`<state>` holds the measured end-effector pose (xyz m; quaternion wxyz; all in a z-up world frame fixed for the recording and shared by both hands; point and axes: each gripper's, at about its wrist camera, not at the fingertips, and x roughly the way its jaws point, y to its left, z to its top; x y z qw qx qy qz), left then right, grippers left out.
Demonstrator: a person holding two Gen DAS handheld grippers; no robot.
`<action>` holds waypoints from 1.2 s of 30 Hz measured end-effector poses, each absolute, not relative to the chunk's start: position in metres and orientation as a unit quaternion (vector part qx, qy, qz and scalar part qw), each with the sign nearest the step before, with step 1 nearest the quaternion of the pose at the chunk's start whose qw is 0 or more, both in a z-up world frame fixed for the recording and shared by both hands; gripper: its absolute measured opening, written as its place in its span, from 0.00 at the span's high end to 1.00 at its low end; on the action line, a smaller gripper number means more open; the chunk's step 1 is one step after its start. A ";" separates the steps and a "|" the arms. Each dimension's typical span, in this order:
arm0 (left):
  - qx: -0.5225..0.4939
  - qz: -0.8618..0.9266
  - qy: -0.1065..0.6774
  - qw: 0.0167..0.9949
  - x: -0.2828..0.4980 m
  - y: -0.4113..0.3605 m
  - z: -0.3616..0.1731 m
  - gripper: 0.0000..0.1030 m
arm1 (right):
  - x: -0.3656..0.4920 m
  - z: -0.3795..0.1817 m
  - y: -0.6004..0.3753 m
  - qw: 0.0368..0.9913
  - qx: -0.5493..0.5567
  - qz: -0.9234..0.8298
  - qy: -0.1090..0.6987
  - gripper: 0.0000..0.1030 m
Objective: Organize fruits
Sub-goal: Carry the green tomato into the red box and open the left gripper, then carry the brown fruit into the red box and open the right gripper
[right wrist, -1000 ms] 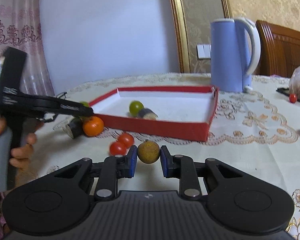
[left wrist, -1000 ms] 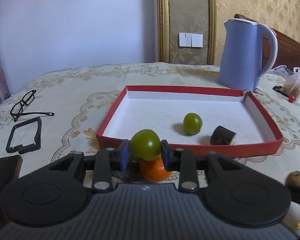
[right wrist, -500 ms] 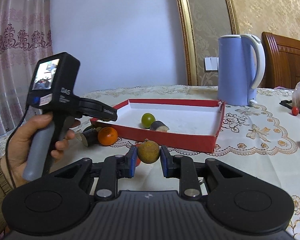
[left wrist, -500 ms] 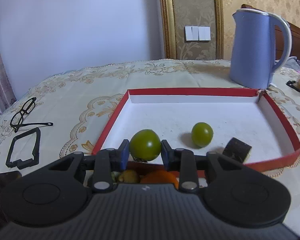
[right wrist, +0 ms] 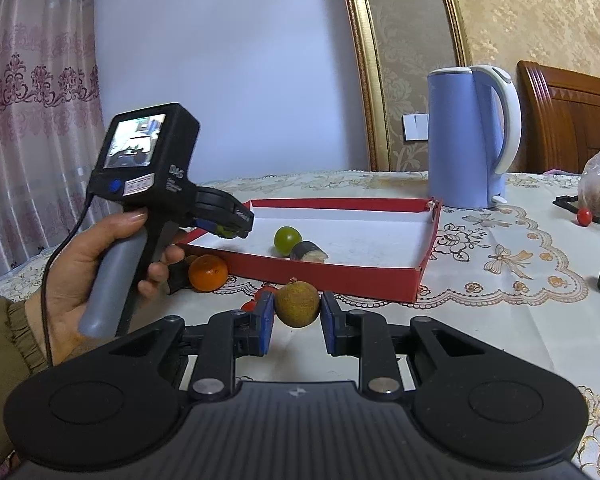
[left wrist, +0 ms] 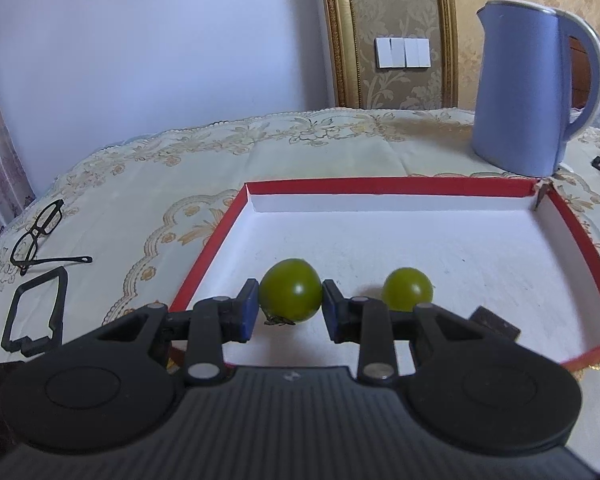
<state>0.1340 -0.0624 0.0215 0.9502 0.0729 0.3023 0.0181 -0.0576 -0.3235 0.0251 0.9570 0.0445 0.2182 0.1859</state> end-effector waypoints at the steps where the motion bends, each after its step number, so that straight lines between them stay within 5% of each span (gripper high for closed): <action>1: 0.074 0.019 0.304 0.950 0.136 -0.063 0.021 0.71 | -0.058 0.025 -0.324 0.957 0.045 0.185 0.218 0.77; 17: 0.084 0.042 0.322 0.942 0.170 -0.071 0.019 0.67 | -0.059 0.022 -0.329 0.957 0.049 0.183 0.220 0.77; 23: 0.069 0.036 0.305 0.949 0.150 -0.063 0.026 0.51 | -0.058 0.019 -0.330 0.956 0.051 0.182 0.222 0.77; 27: 0.046 0.047 0.280 0.958 0.118 -0.050 0.029 0.19 | -0.058 0.019 -0.328 0.956 0.050 0.182 0.223 0.77; 36: 0.014 0.102 0.220 0.970 0.049 -0.013 0.021 0.02 | -0.055 0.018 -0.314 0.955 0.041 0.186 0.227 0.77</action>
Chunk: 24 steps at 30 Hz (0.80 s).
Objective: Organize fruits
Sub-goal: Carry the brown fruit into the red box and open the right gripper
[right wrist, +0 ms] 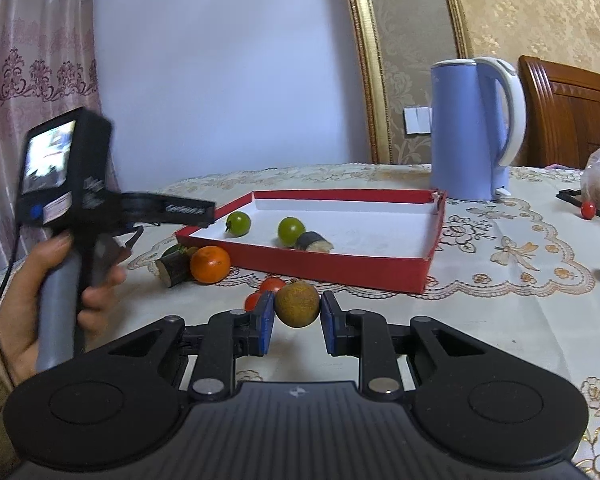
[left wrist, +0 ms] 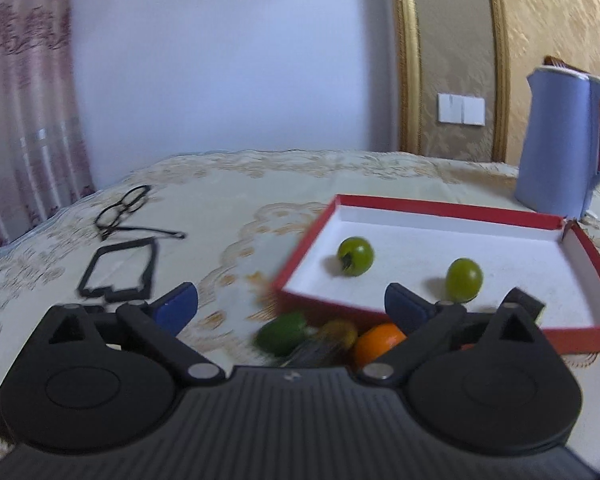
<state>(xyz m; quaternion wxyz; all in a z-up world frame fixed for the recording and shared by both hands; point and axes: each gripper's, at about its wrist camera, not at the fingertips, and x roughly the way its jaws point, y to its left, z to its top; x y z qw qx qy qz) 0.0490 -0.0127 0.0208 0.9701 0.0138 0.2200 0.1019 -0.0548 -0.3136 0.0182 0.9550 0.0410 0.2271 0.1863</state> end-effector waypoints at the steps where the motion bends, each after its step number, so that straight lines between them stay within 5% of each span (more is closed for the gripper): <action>1: 0.011 0.107 0.216 0.971 0.044 -0.009 0.020 0.00 | -0.055 0.018 -0.311 0.955 0.039 0.188 0.227 0.77; 24: -0.031 0.106 0.217 0.970 0.030 0.014 0.005 0.00 | -0.037 0.020 -0.296 0.958 0.041 0.171 0.227 0.77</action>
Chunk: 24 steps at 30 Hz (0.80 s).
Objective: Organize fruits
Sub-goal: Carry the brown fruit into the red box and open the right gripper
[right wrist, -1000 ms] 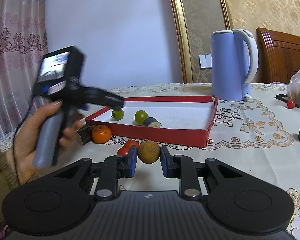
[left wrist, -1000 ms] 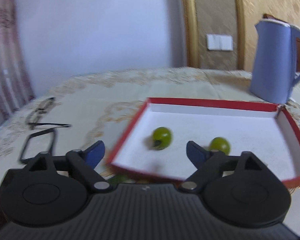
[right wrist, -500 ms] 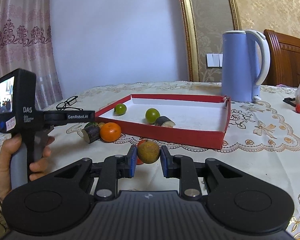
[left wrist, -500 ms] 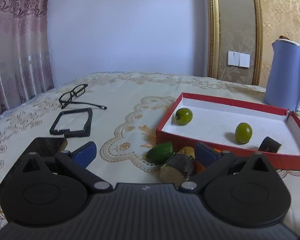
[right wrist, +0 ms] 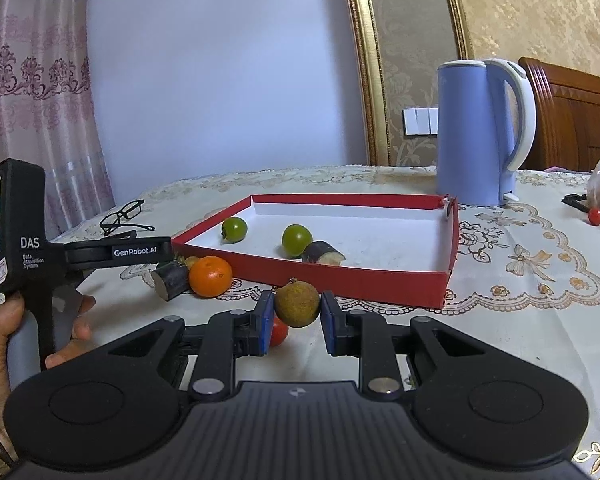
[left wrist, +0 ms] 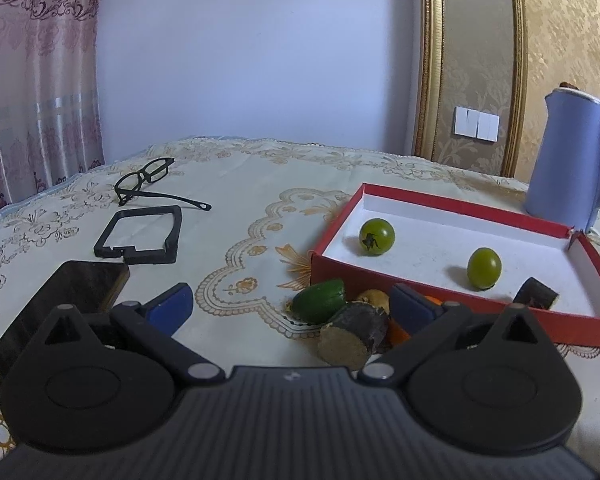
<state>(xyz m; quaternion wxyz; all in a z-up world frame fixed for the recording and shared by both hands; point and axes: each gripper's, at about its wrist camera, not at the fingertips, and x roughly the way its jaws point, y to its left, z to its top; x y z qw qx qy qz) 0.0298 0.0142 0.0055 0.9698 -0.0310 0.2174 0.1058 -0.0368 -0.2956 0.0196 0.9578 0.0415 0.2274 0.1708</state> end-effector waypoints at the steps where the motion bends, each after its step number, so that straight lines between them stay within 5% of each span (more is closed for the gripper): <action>1: -0.027 0.106 0.216 0.970 0.030 0.013 0.006 0.00 | -0.036 0.020 -0.296 0.958 0.042 0.170 0.227 0.77; 24: -0.020 0.097 0.225 0.969 0.032 0.009 0.004 0.00 | 0.025 0.036 -0.304 0.963 0.049 0.138 0.227 0.76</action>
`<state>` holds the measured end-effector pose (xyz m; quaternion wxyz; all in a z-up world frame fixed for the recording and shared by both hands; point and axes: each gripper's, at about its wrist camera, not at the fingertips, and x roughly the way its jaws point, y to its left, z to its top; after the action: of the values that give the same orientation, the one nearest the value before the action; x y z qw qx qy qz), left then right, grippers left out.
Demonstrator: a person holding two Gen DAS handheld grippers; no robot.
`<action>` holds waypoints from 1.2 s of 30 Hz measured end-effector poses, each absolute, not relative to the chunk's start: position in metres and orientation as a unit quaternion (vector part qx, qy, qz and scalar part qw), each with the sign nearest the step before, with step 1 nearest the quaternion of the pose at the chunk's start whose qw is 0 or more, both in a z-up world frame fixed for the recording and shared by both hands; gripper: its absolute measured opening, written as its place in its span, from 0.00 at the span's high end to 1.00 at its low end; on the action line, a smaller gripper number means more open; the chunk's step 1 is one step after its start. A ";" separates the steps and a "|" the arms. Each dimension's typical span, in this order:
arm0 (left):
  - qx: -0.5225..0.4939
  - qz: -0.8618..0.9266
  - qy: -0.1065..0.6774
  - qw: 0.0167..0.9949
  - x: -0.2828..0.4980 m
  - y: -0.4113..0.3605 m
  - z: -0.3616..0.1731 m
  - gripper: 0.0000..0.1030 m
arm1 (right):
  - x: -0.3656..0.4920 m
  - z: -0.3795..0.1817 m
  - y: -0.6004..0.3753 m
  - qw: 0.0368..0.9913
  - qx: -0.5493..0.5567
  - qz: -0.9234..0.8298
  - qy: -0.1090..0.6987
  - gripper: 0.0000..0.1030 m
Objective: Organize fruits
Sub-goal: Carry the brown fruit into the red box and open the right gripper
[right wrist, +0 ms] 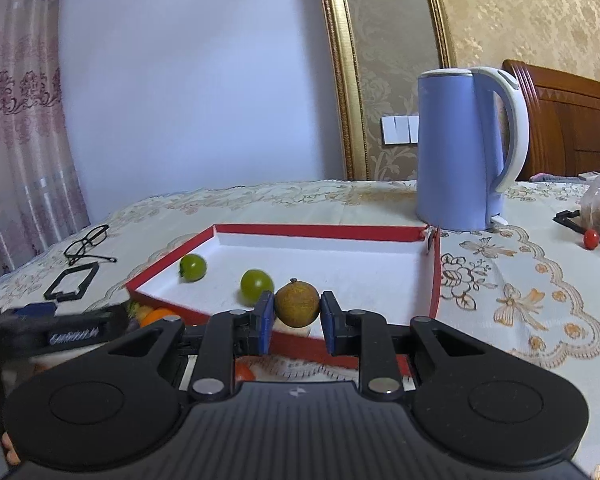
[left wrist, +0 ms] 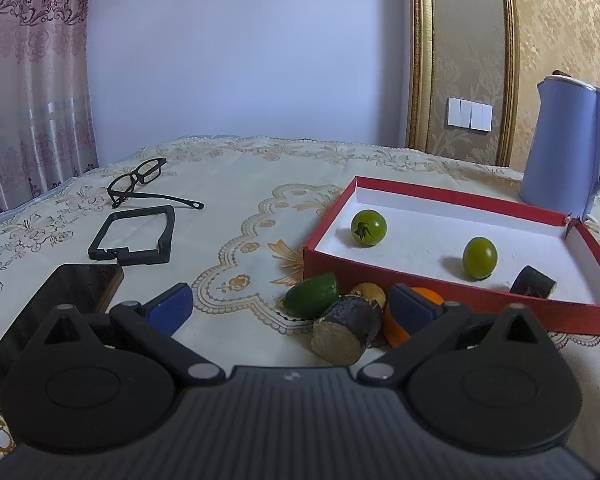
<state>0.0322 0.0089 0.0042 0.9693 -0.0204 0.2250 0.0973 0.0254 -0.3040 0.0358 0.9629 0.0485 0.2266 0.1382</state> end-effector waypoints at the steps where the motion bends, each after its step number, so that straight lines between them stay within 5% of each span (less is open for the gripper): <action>1: -0.021 0.097 0.225 0.969 0.032 0.009 0.004 0.00 | 0.031 0.036 -0.304 0.963 0.048 0.134 0.228 0.77; 21: -0.021 0.095 0.228 0.969 0.033 0.009 0.003 0.00 | 0.126 0.023 -0.313 0.955 0.061 0.045 0.288 0.76; 26: -0.018 0.096 0.228 0.969 0.033 0.008 0.003 0.00 | 0.102 0.024 -0.320 0.955 0.074 0.053 0.284 0.69; 29: -0.020 0.097 0.227 0.969 0.033 0.010 0.003 0.00 | 0.085 0.027 -0.324 0.958 0.078 0.060 0.271 0.49; 36: -0.023 0.098 0.227 0.969 0.033 0.011 0.003 0.00 | 0.019 0.022 -0.308 0.961 0.038 0.114 0.249 0.49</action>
<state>0.0328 0.0111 0.0033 0.9687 -0.0229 0.2269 0.0979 0.0192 -0.3083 0.0220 0.9609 0.0382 0.2495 0.1138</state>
